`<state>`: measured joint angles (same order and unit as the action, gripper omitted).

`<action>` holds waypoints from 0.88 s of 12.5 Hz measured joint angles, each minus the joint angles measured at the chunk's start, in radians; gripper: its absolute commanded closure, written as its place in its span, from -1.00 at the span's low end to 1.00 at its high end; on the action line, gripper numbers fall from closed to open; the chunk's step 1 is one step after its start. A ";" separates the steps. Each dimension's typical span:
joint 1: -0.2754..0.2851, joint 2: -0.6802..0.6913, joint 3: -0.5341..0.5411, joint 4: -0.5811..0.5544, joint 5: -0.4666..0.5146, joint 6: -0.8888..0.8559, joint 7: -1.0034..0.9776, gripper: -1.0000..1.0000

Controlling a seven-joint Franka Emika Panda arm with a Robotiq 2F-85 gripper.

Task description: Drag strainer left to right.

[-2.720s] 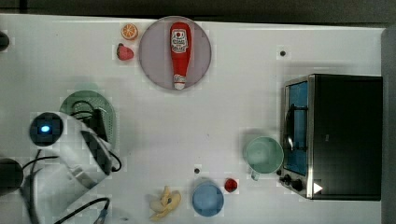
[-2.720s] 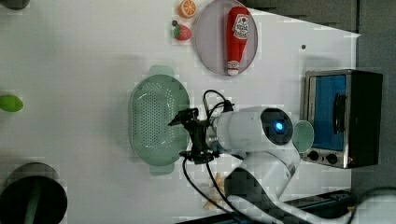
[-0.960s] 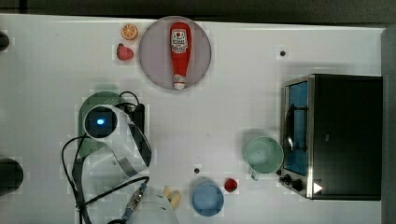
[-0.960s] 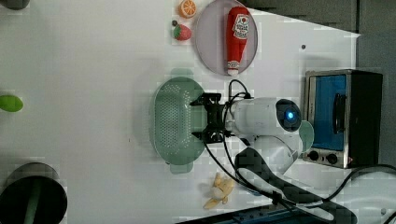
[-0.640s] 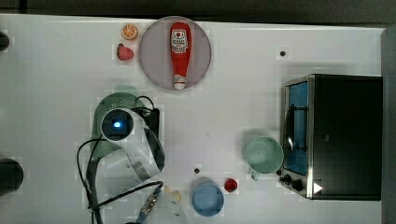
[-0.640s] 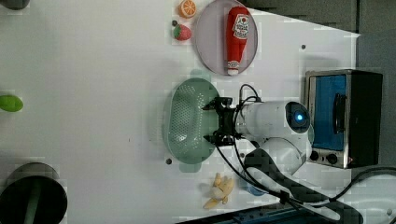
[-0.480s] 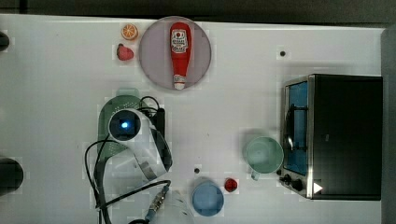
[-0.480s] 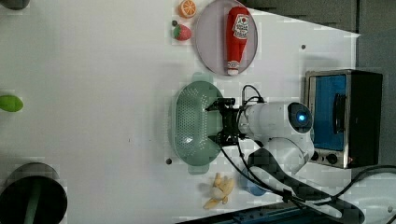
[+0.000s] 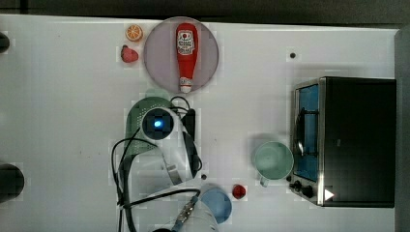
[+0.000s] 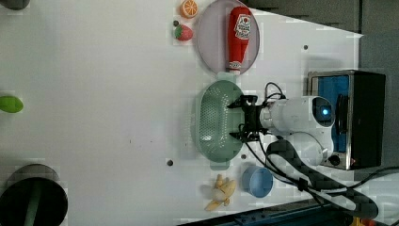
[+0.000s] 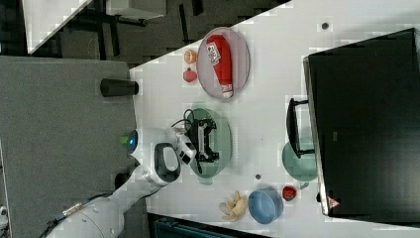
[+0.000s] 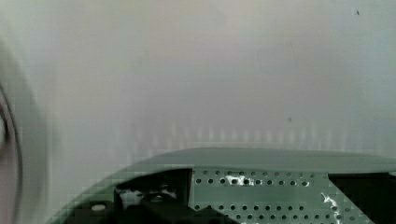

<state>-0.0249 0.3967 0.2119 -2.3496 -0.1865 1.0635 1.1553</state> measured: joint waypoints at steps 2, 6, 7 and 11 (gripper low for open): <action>-0.004 -0.008 -0.037 0.002 0.001 0.013 -0.022 -1.00; -0.019 -0.025 -0.097 -0.004 0.006 0.015 -0.085 -1.00; -0.020 -0.020 -0.117 0.000 -0.008 0.018 -0.113 -1.00; -0.004 -0.020 -0.197 -0.020 -0.017 0.017 -0.209 -1.00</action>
<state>-0.0287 0.3770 0.0149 -2.3691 -0.2037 1.0801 0.9463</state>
